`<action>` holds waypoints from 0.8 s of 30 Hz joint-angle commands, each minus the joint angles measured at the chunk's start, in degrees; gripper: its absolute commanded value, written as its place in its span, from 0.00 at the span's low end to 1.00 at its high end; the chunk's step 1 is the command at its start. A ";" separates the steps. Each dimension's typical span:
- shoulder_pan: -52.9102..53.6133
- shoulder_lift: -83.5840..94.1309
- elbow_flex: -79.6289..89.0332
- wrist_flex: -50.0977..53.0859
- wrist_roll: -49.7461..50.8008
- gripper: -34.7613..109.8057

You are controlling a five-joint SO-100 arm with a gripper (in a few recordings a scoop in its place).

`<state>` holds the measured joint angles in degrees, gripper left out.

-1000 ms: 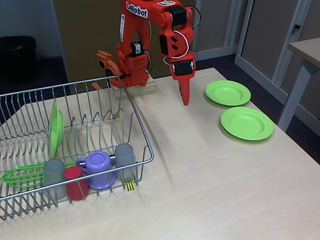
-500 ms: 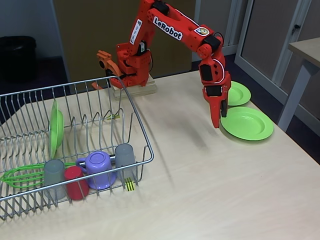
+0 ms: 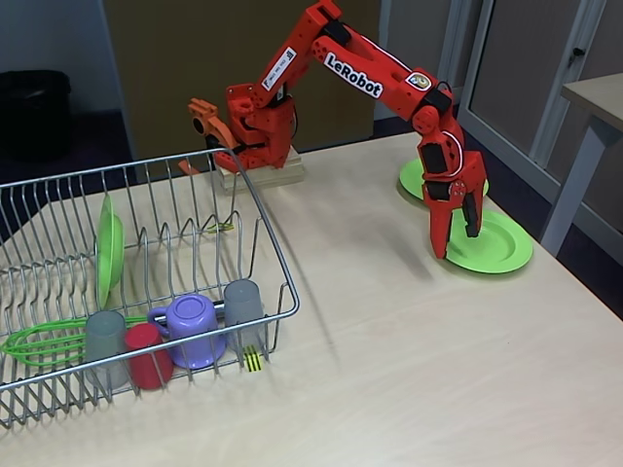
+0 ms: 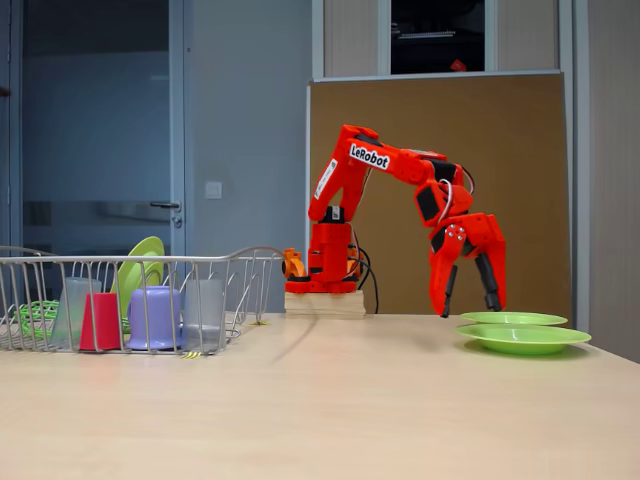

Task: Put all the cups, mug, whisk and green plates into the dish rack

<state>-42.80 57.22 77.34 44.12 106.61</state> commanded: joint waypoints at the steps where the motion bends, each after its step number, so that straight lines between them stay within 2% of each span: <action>1: -1.32 0.26 -1.32 -1.14 2.37 0.48; 15: -3.87 -0.88 6.86 -9.32 5.45 0.47; 24: -2.81 0.26 17.58 -17.67 4.13 0.43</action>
<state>-45.53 56.07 91.58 27.95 111.45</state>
